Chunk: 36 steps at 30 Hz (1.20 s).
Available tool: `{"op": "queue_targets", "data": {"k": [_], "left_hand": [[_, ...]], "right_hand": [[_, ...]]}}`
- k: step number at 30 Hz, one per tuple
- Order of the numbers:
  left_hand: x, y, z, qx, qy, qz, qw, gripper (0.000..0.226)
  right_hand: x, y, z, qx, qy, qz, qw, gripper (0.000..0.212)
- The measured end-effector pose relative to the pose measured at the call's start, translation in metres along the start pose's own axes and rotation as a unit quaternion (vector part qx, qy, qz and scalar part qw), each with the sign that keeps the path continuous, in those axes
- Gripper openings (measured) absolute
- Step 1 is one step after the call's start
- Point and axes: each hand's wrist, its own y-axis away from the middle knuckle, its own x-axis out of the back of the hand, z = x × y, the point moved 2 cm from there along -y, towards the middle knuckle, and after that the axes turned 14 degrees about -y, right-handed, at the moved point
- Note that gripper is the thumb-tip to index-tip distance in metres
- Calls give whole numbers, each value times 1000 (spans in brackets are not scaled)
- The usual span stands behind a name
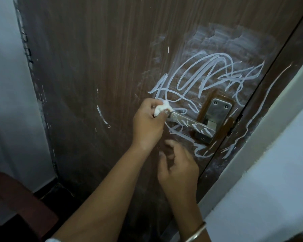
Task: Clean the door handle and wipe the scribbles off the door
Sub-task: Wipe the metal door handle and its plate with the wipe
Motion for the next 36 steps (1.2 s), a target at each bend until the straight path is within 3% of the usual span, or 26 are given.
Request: {"op": "queue_targets", "data": {"k": [3,10,22,24,25,28,32,36], "left_hand": [[-9,1,-1,-37,-51,-20,998,10],[-7,13,-8,-44,-54,-12,997,19],[-8,20,-14,39,1,-67,997,16],[-6,19,-13,60,21,-85,994,17],[-5,19,-12,66,26,-90,993,17],[-5,23,-12,77,31,-94,992,17],[-6,28,-12,97,53,-92,990,20],[-2,26,-11,105,79,-100,986,24]], "right_hand": [[-1,7,5,-22,20,-32,999,37],[-3,4,4,-26,8,-30,999,38],[-3,4,17,-70,-11,-26,997,36],[-3,3,18,-117,-75,0,990,30],[-3,0,20,-171,-146,21,974,27],[-8,-11,25,-341,-351,41,871,31],[-23,-27,17,-380,-543,36,748,41],[-29,-41,13,-412,-649,122,628,29]]}}
